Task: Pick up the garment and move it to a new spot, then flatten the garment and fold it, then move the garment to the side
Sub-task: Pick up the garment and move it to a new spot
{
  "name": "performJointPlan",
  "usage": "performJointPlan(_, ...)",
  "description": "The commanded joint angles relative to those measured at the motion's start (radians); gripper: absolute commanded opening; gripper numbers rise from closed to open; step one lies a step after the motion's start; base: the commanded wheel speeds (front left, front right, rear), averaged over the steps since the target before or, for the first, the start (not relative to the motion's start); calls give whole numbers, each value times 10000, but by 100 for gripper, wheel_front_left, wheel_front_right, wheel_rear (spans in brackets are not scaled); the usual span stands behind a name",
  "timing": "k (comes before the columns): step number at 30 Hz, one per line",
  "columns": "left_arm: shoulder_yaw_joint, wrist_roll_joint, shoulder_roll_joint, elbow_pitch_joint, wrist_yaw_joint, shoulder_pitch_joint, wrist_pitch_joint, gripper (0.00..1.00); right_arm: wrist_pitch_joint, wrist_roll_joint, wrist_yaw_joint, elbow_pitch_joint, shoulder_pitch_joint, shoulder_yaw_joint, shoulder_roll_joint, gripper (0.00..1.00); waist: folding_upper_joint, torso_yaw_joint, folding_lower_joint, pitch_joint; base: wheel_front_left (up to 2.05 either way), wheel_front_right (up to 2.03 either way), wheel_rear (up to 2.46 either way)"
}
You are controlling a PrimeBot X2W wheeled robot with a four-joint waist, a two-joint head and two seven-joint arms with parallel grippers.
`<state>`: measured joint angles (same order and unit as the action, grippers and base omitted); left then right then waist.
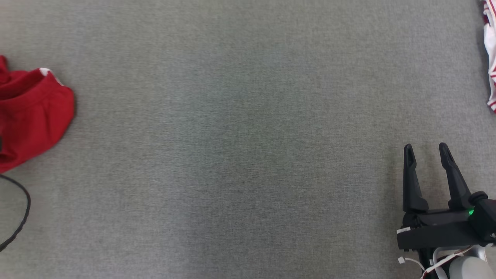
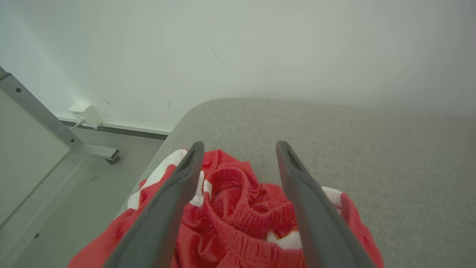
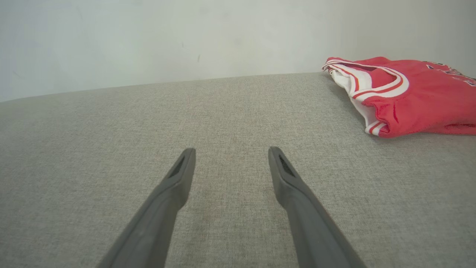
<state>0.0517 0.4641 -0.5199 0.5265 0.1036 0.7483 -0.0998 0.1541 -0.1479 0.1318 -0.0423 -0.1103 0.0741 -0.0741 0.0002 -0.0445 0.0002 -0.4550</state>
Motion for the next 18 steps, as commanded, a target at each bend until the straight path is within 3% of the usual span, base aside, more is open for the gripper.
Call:
performJointPlan(1, -25, 103, -48, 159, 6, 130, -204, 100, -1, 76, -27, -47, -149, 12, -3, 100, -2, 272, -2, -274, 0, 0, 0)
performJointPlan(6, -126, 477, -34, 781, 23, 268, -1325, 100, -11, 97, -27, -36, -242, -17, -29, 100, -2, 270, -2, -192, 0, 0, 0)
performJointPlan(12, -275, 825, 41, 1450, -273, 232, -3215, 100, -32, 104, -27, 14, -233, -108, -24, 100, -2, 364, -2, -23, 0, 0, 0)
performJointPlan(17, -371, 940, 44, 1441, -519, 47, -4088, 100, -17, 119, -27, 2, -191, -145, -6, 100, -2, 464, -2, 24, 0, 0, 0)
performJointPlan(18, -386, 912, 27, 1410, -577, -17, -4133, 88, -6, 129, -27, 8, -190, -148, 1, 100, -2, 487, -2, 33, 0, 0, 0)
